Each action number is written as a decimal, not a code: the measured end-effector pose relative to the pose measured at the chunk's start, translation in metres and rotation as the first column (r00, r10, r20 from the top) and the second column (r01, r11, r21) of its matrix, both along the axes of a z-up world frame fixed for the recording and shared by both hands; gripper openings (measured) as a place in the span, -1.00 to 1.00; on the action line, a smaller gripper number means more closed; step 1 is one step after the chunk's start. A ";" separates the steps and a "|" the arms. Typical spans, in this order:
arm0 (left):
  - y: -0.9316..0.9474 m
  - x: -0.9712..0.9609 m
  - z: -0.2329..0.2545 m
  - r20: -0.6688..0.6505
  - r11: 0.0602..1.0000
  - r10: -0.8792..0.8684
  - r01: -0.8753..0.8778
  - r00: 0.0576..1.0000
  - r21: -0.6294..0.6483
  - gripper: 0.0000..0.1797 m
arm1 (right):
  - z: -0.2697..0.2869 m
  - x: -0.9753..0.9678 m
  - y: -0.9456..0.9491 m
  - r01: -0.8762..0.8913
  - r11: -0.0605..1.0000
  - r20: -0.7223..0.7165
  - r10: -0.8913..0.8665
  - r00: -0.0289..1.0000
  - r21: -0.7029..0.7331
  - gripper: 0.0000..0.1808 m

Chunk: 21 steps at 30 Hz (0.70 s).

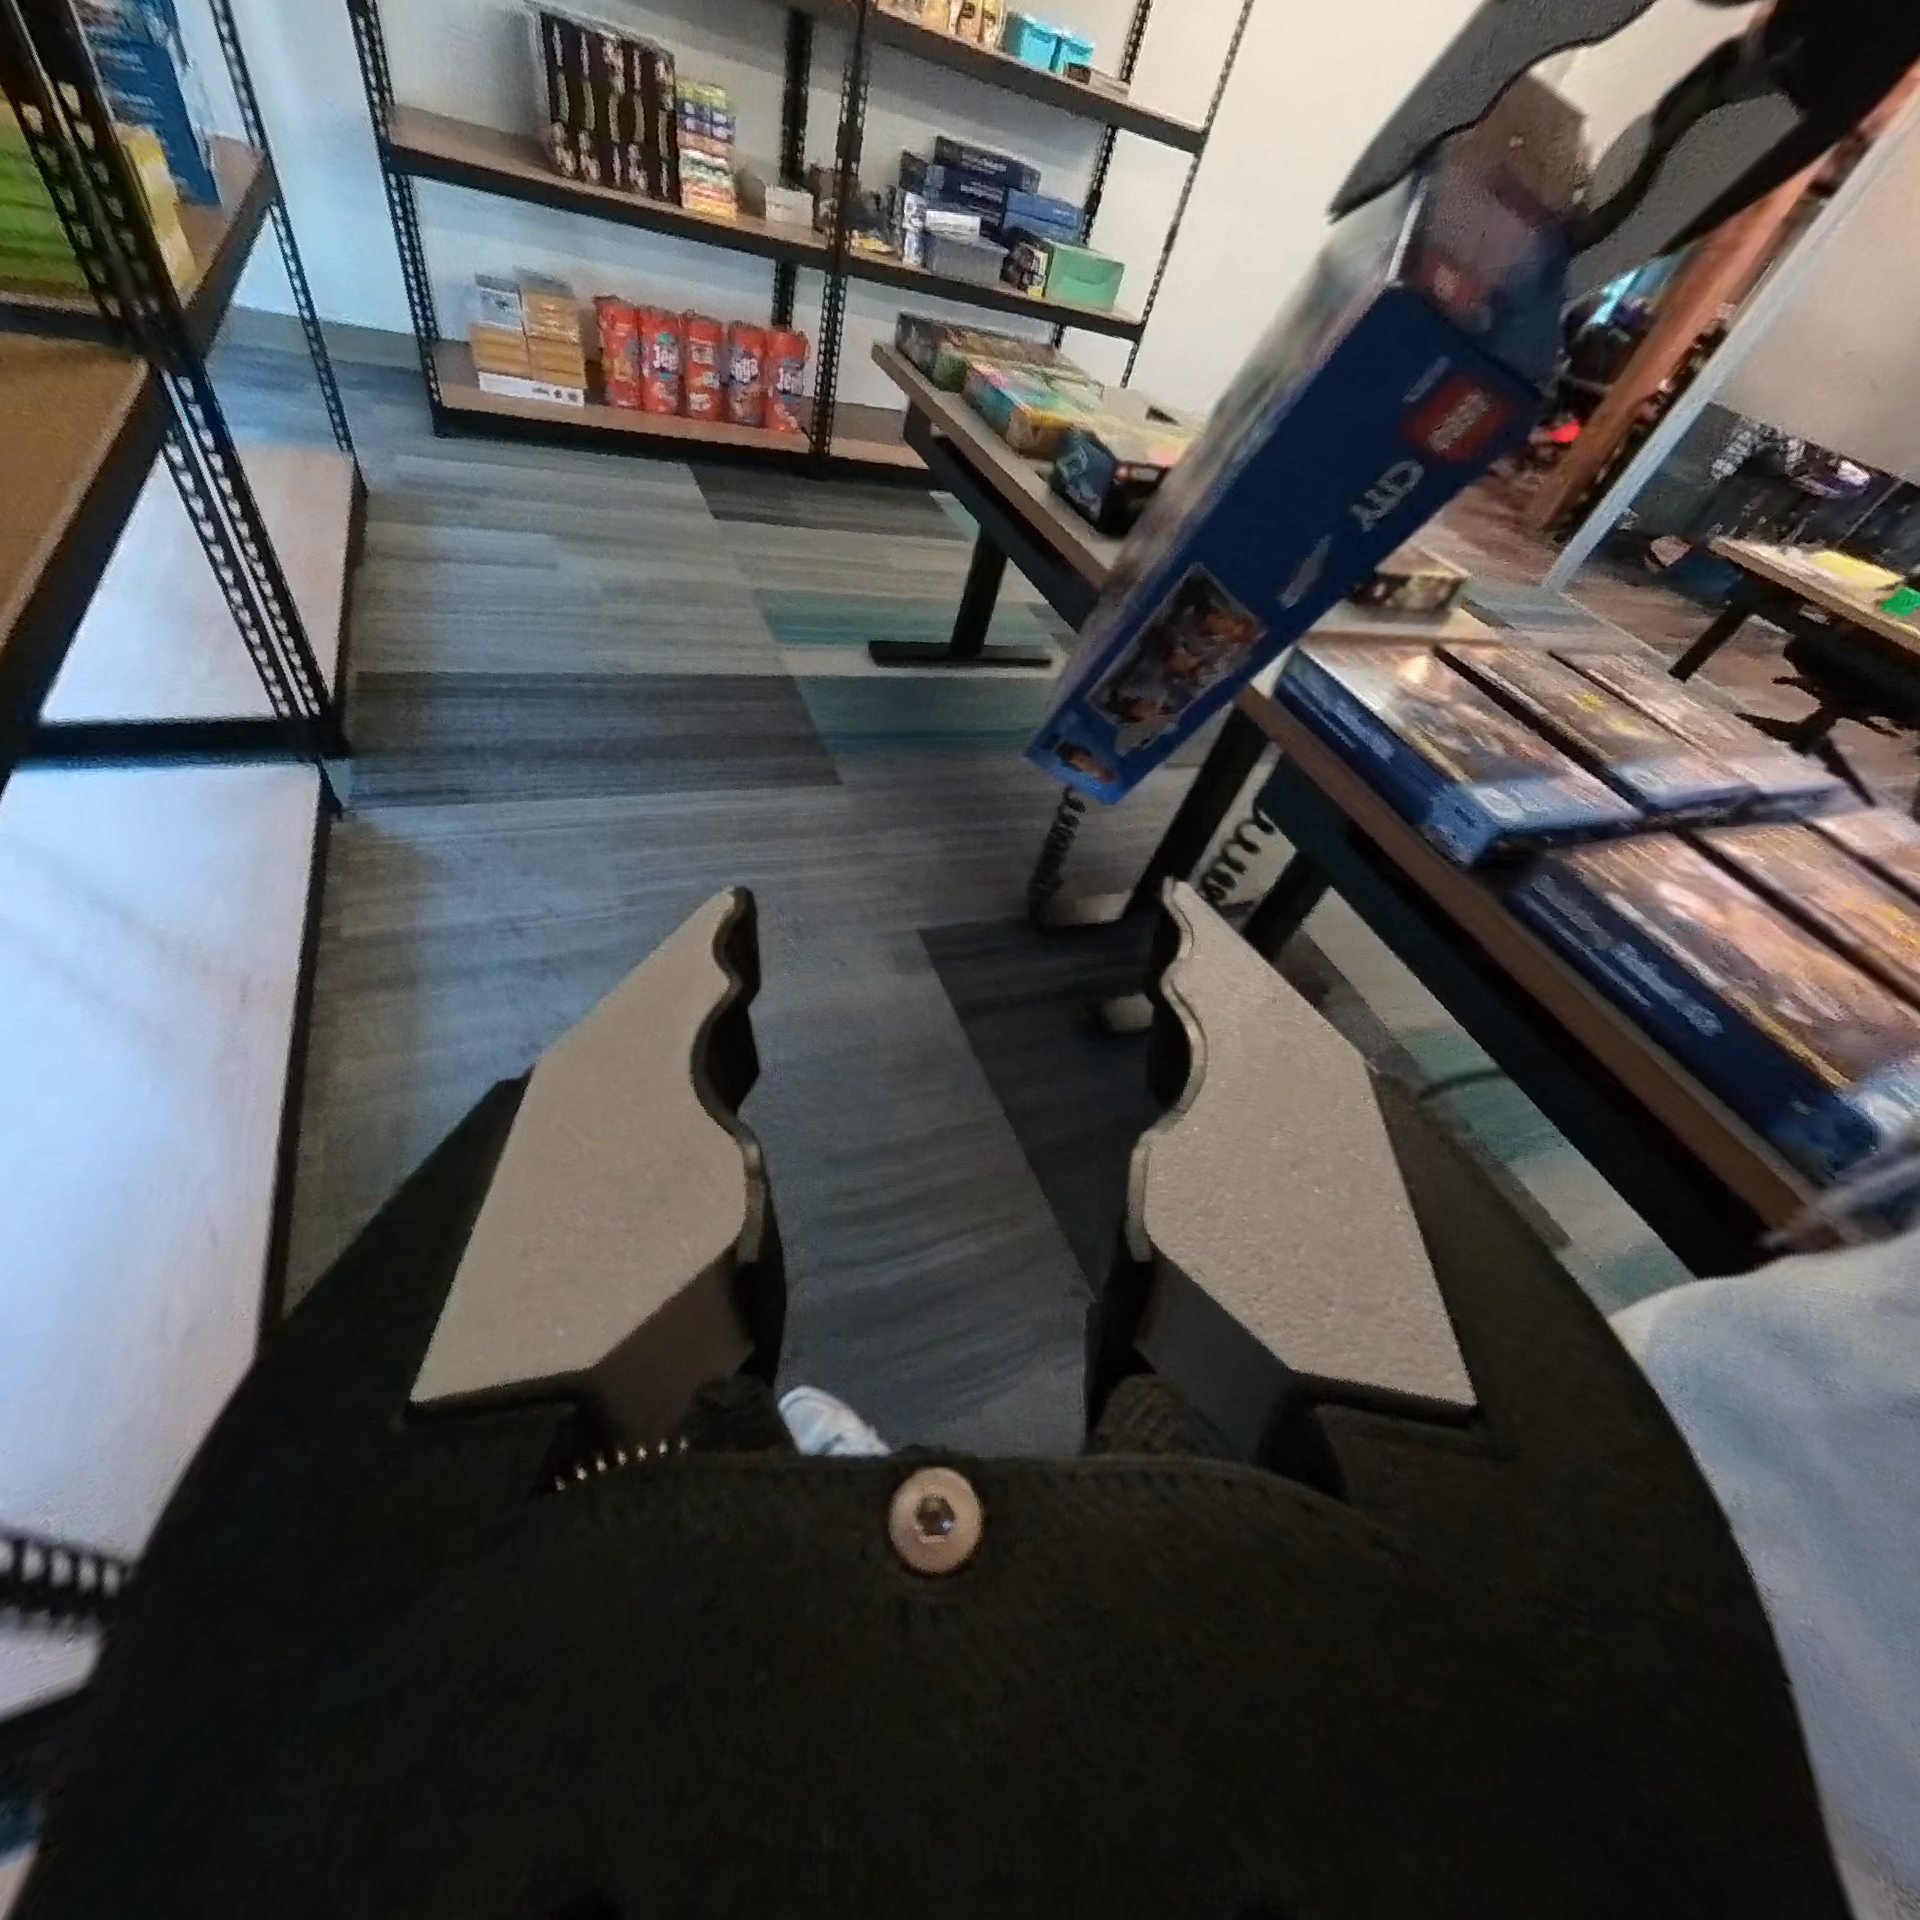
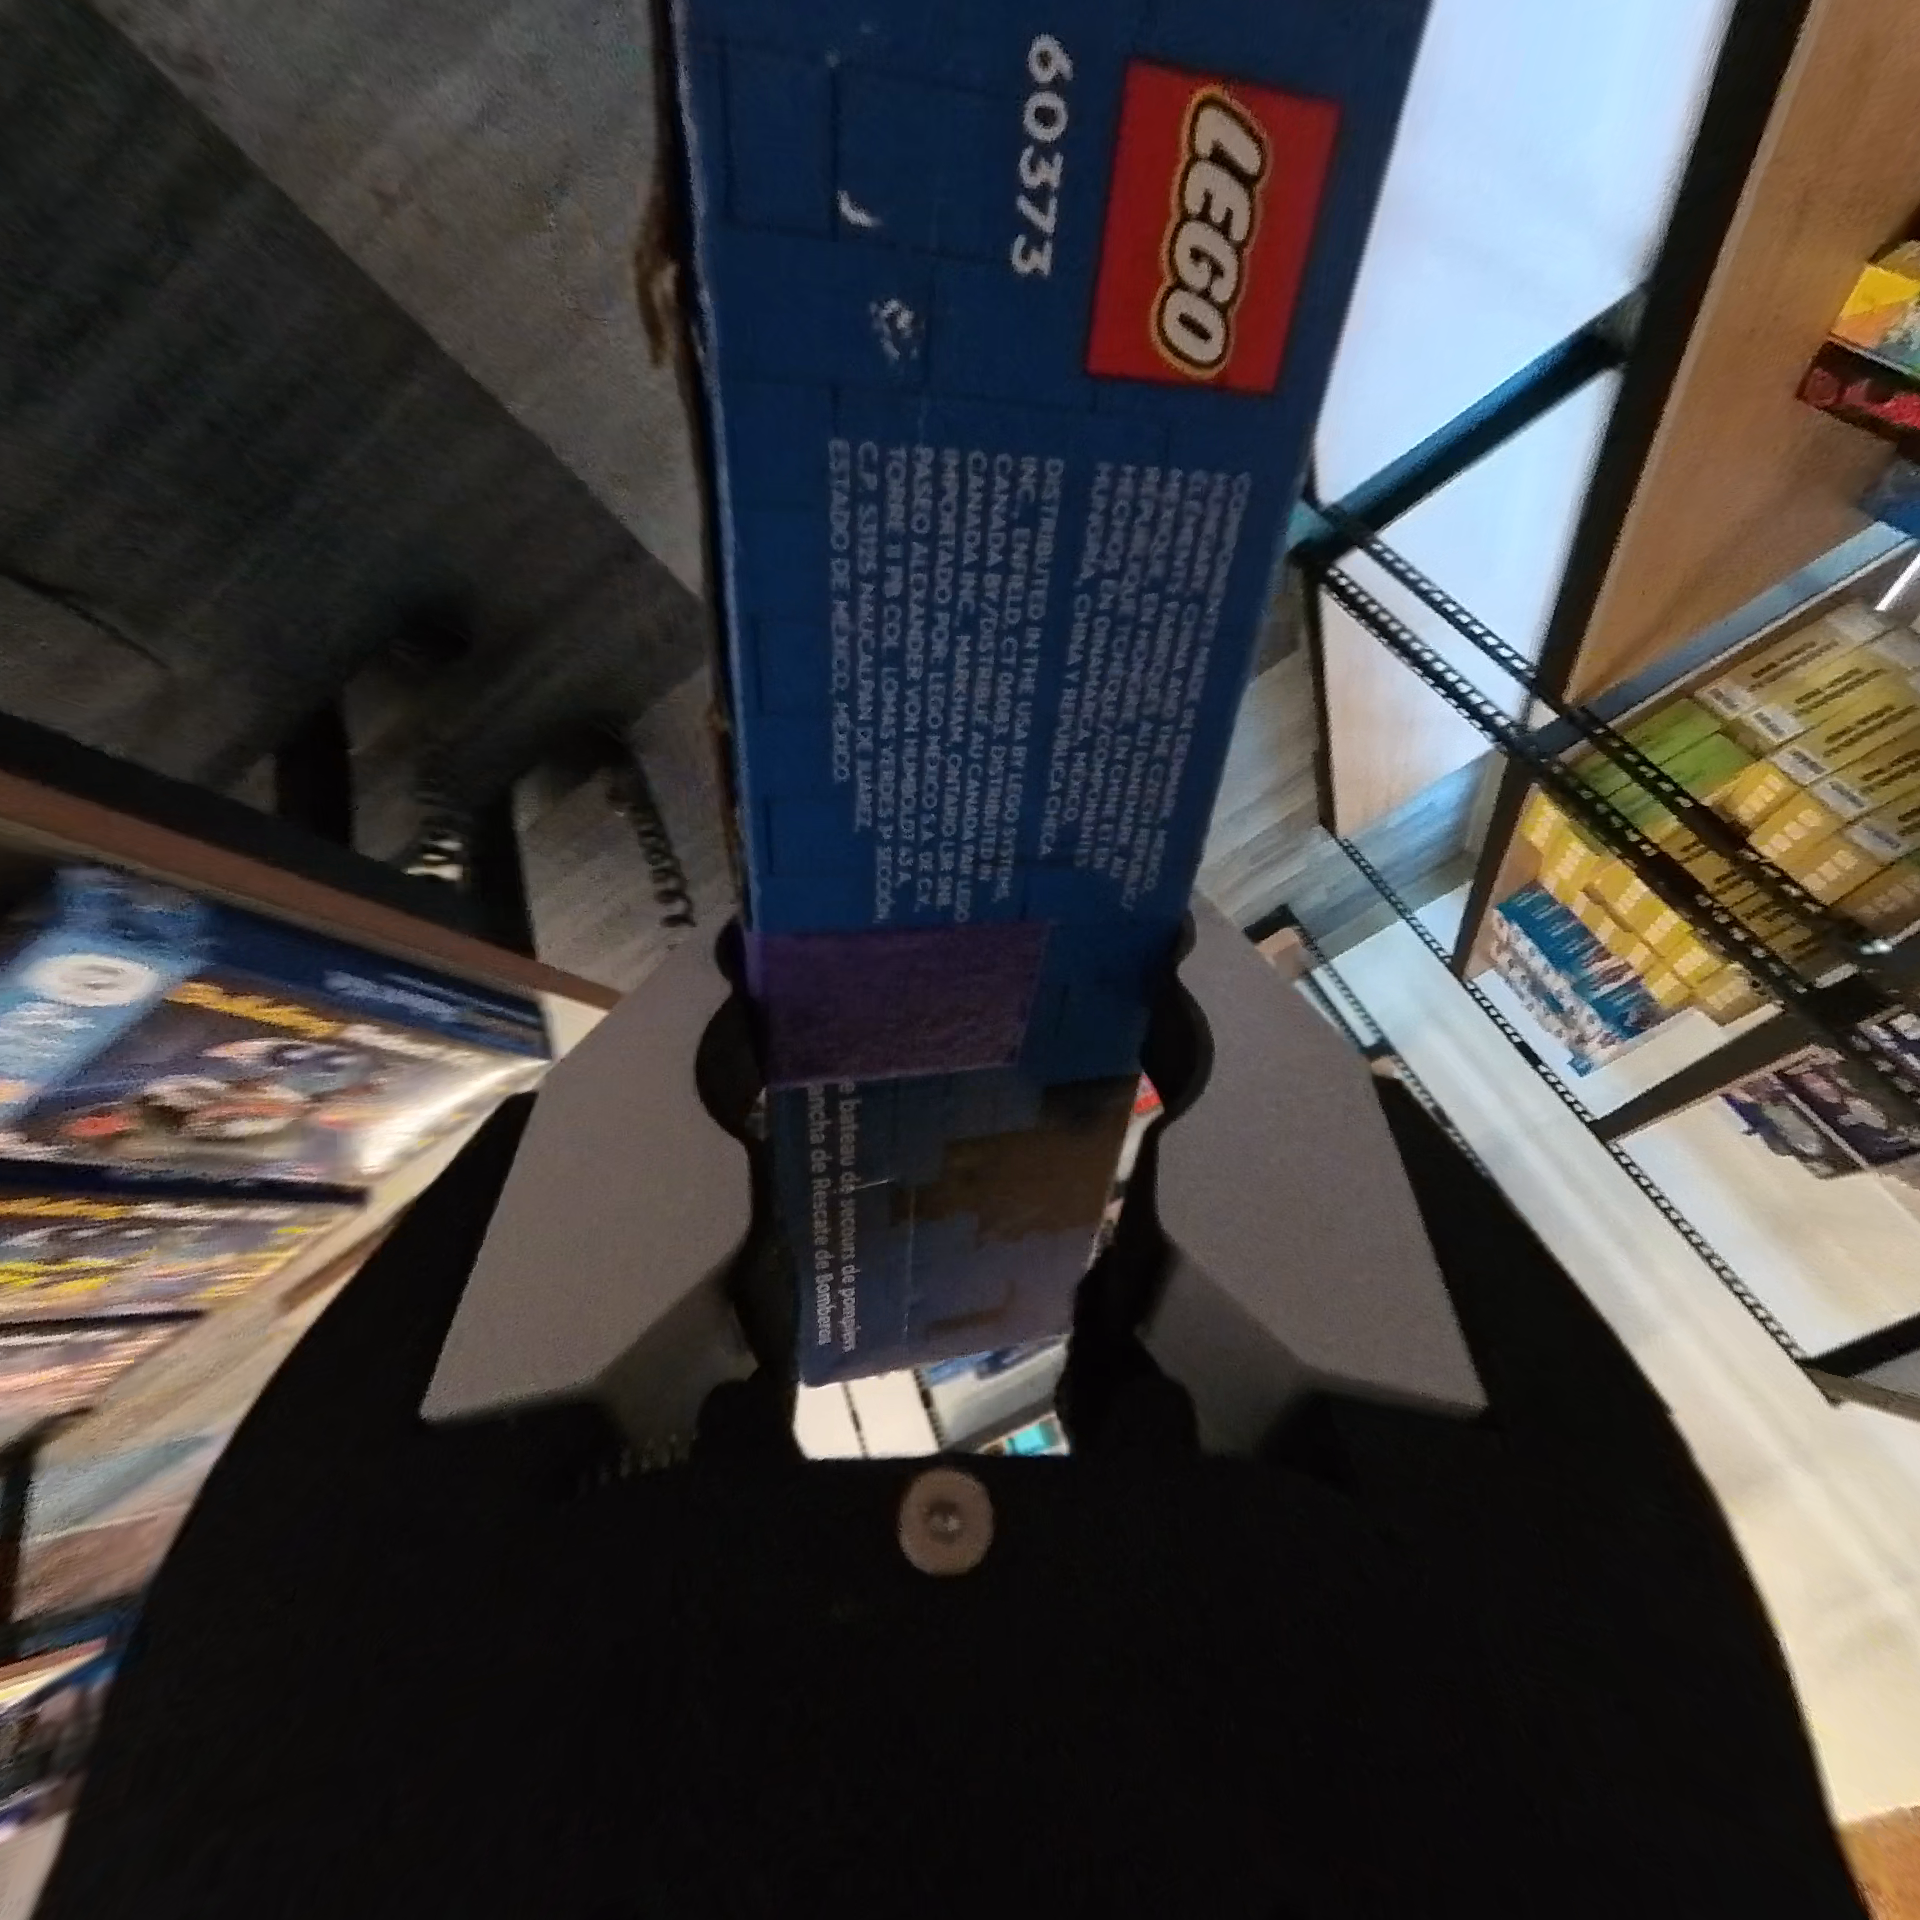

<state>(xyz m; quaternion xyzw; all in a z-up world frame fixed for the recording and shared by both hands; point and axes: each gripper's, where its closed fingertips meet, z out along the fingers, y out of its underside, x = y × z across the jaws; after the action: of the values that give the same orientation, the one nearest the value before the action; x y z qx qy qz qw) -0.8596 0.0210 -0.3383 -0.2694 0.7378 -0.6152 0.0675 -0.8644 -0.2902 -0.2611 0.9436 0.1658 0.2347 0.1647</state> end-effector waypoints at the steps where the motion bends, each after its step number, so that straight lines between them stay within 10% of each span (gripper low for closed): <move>1: -0.016 0.029 0.002 0.016 1.000 -0.004 0.004 1.000 -0.006 -0.18 | -0.003 0.034 -0.008 -0.018 1.000 0.013 0.018 1.000 -0.001 -0.19; 13: -0.211 0.403 0.053 0.038 0.995 -0.058 0.061 0.998 -0.078 -0.21 | -0.021 0.436 -0.080 -0.154 0.980 0.069 0.146 0.987 0.124 -0.20; 21: -0.243 0.546 0.012 -0.066 0.941 0.293 -0.300 0.954 -0.159 -0.23 | -0.065 0.700 -0.099 -0.466 0.885 0.012 0.465 0.885 0.011 -0.20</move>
<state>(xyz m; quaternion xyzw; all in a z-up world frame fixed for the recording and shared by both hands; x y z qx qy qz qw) -0.3136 -0.2216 -0.3258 -0.3946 0.6359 -0.6521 0.1211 -0.1640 -0.3895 -0.3263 0.8764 0.3848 0.2727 0.0979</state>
